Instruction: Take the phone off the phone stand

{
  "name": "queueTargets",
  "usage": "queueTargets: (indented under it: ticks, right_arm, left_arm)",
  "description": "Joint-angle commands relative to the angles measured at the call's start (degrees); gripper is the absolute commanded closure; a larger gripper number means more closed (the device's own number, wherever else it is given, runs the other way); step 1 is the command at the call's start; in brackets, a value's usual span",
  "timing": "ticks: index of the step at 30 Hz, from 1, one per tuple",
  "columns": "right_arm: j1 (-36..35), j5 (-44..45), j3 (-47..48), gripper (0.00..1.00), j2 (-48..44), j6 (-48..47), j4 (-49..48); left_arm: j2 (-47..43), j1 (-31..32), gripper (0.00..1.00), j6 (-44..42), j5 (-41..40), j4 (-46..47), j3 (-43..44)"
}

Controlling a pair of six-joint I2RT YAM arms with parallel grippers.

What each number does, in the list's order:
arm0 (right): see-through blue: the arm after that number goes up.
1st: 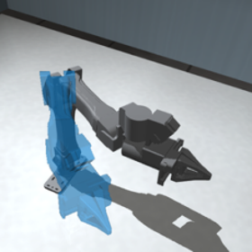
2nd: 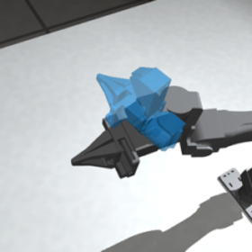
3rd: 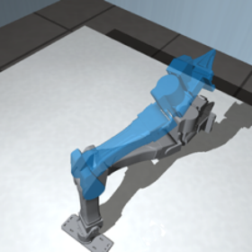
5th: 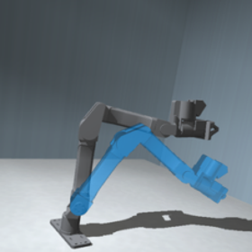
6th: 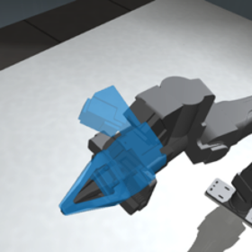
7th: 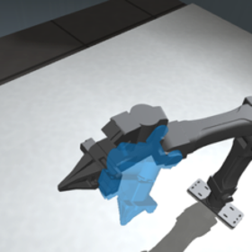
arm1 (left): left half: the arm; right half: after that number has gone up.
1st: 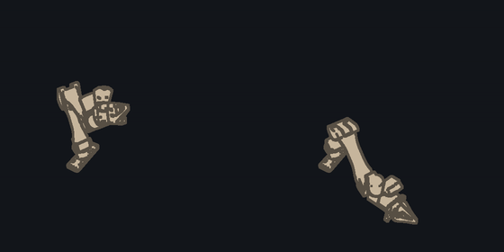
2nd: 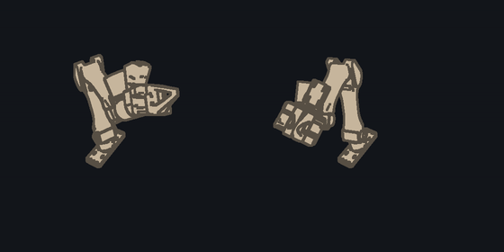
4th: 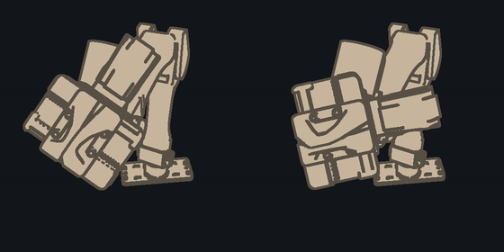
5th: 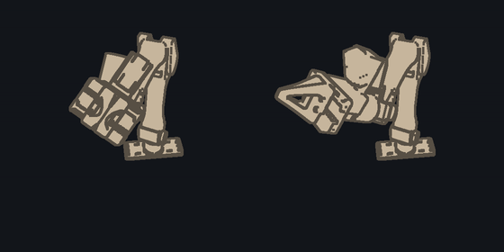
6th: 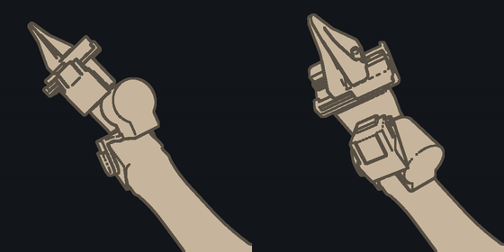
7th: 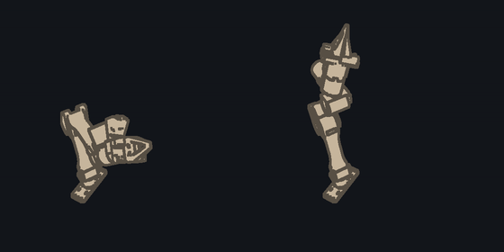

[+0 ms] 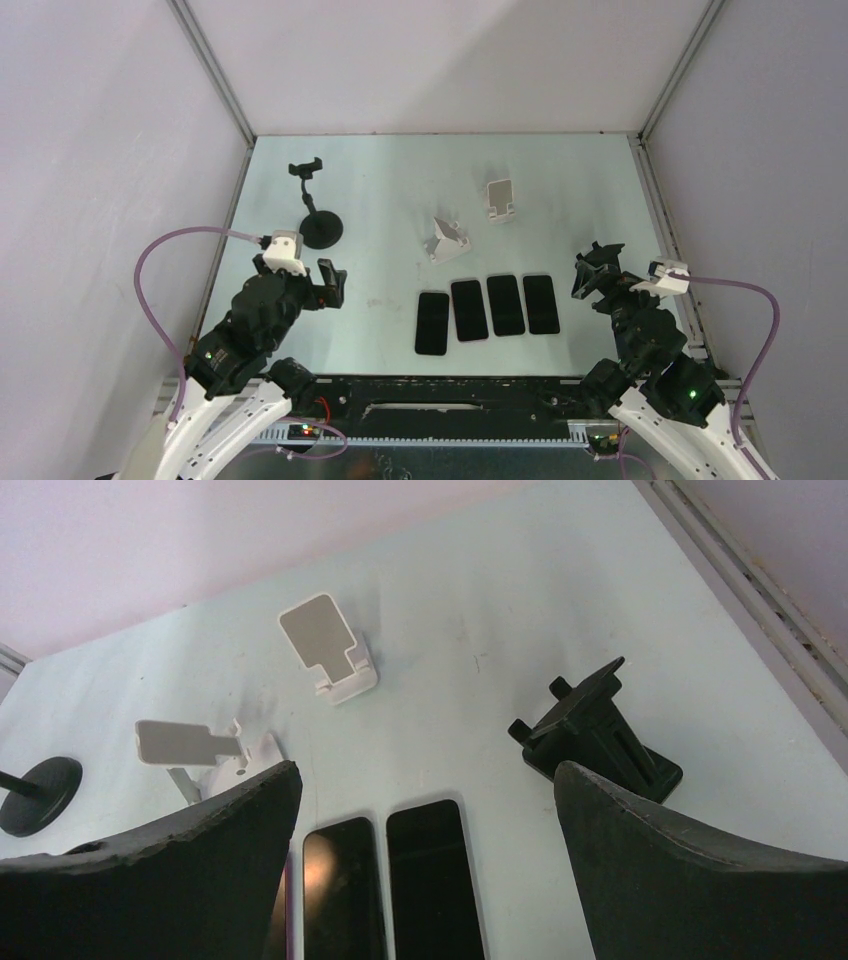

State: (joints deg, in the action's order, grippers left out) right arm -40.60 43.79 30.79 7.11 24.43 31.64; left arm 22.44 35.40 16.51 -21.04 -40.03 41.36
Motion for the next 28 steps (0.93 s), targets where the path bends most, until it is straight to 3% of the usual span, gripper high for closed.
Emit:
queueTargets:
  ticks: [1,28]
  right_arm:
    - [-0.66,1.70,0.06,0.01,0.57,0.58,-0.68]
    - [-1.91,2.28,0.06,0.01,1.56,5.42,0.76]
  left_arm:
    - [-0.72,0.21,0.02,0.01,-0.90,1.42,1.27]
    - [1.15,0.20,0.02,-0.69,0.99,1.69,1.28]
